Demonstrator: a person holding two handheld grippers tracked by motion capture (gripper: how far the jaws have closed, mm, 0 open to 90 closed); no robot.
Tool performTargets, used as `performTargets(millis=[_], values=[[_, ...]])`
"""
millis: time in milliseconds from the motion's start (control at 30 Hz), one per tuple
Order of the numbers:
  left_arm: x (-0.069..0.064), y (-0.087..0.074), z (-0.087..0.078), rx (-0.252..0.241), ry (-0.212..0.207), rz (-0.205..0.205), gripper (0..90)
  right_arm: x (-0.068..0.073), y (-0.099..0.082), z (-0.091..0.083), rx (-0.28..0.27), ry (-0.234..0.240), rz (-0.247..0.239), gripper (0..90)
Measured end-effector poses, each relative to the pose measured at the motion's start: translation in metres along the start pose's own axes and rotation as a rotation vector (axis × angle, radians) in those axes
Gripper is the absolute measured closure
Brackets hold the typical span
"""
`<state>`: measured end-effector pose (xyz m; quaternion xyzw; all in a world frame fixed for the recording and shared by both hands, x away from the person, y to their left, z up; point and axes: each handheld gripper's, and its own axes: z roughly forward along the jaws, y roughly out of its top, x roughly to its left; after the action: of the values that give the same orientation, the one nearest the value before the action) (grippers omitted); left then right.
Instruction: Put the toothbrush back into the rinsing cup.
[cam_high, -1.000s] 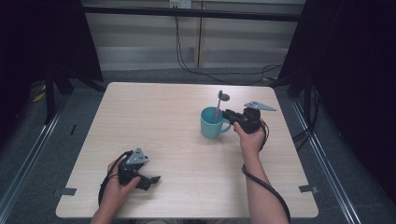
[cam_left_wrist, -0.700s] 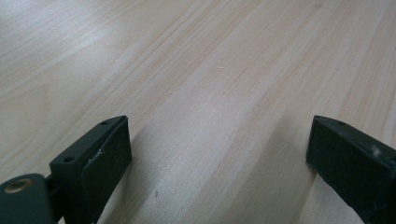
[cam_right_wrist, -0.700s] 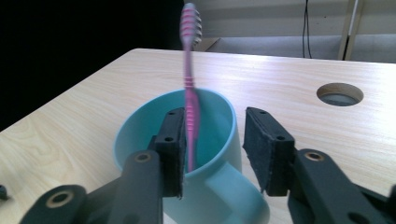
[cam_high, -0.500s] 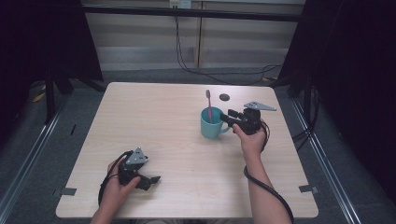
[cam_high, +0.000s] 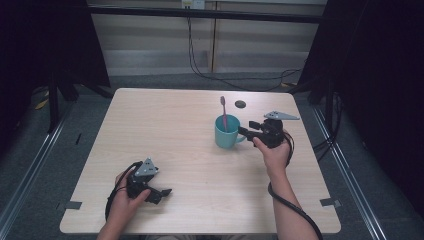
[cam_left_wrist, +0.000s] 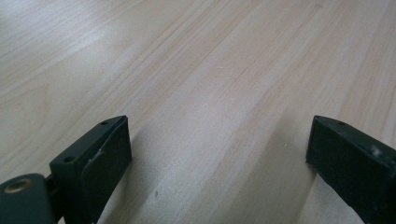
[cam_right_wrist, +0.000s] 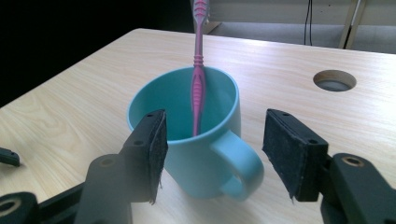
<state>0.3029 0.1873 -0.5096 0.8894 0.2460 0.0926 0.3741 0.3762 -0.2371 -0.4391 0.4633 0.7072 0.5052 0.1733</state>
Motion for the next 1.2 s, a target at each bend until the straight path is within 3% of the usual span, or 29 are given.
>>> performTargets(millis=[500,800,1200], values=[[0.0,0.0,0.0,0.0,0.0,0.0,6.5,0.002,-0.006,-0.009,0.037,0.023,-0.016,34.9],[0.0,0.0,0.0,0.0,0.0,-0.001,6.4,0.006,-0.01,-0.016,0.038,0.039,0.001,32.0],[0.0,0.0,0.0,0.0,0.0,-0.001,6.4,0.011,-0.014,-0.021,0.08,0.054,-0.027,29.3]])
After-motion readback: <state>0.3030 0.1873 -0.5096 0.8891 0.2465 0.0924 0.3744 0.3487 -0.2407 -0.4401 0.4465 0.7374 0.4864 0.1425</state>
